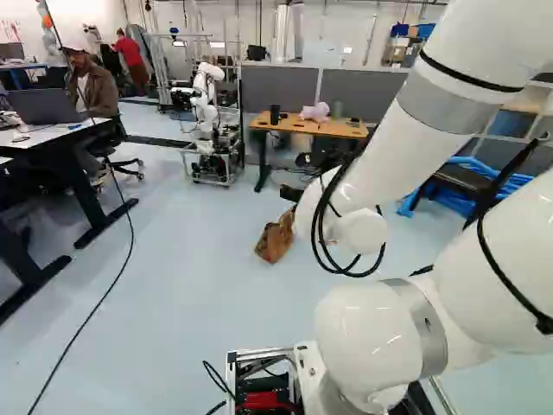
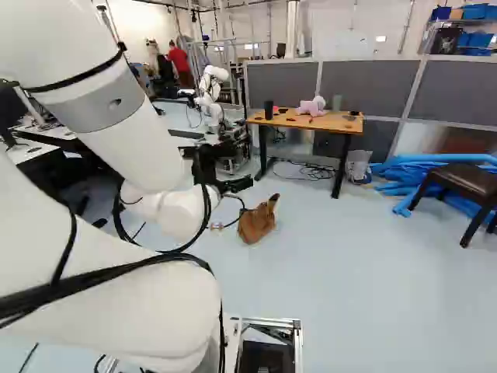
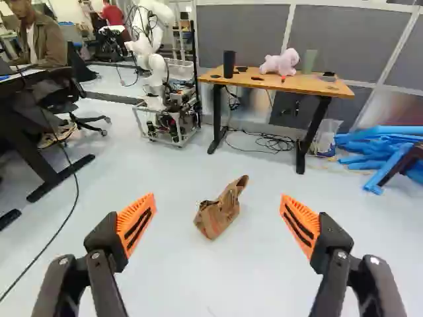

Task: Pick up the bag on the ground and place it on the table

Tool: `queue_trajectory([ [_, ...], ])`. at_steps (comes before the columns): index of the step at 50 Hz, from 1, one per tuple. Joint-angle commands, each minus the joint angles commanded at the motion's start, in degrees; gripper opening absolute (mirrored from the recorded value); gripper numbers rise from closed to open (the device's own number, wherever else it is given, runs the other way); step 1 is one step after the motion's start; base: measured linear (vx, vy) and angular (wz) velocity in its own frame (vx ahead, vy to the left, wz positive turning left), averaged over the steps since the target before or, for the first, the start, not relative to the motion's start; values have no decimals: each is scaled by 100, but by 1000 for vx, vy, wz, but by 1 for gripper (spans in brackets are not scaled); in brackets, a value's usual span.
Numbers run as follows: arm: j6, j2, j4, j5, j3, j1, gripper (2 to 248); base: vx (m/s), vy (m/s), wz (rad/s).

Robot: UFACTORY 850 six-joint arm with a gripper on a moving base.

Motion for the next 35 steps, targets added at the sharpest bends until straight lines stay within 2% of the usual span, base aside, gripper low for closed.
queue_trajectory([
  [35,0,0,0,0,0,0,247,0,0,0],
])
